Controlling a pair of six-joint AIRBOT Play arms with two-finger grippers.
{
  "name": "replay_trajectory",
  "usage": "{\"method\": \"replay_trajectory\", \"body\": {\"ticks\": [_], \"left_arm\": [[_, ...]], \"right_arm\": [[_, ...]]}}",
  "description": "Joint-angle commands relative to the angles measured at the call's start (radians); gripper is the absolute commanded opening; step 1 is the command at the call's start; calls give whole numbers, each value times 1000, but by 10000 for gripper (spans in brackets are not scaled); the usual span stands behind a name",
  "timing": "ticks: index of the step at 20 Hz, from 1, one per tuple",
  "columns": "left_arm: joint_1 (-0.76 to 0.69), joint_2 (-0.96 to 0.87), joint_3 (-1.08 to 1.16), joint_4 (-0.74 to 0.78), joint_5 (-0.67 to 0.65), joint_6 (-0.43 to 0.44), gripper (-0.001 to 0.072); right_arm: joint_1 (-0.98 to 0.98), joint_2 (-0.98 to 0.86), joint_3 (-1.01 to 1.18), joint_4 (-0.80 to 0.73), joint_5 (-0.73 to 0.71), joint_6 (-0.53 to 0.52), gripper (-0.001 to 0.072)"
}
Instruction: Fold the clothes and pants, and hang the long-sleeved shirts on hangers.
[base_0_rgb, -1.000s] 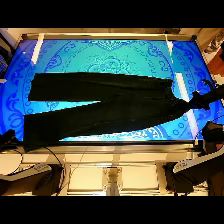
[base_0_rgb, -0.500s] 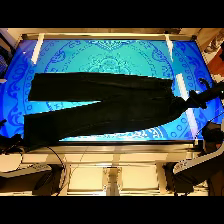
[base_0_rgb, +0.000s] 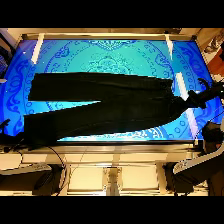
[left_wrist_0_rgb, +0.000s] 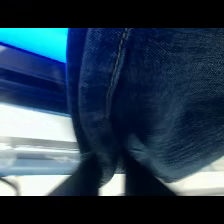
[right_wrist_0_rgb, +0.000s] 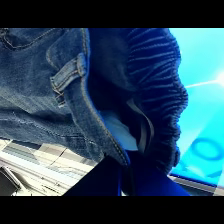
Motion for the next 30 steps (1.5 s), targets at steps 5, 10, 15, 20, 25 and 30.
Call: {"method": "replay_trajectory", "body": {"ticks": [5, 10, 15, 20, 25, 30], "left_arm": [[1, -6, 134, -256, -287, 86, 24], [66, 66, 283, -507, -166, 148, 23], [199, 153, 321, -763, 58, 146, 24], [239, 137, 320, -774, 58, 145, 24], [251, 134, 319, -733, 34, 146, 24], [264, 134, 211, -464, 5, 146, 24]], "right_arm": [[-7, 50, -5, 22, 126, -7, 23], [-146, 198, -2, 242, 121, -89, 23], [-315, 328, -3, 344, 86, -105, 23], [-369, 352, -4, 229, 80, -98, 23], [-401, 387, -148, 118, 74, -98, 22], [-496, 459, -428, 19, 42, -109, 22]]}}
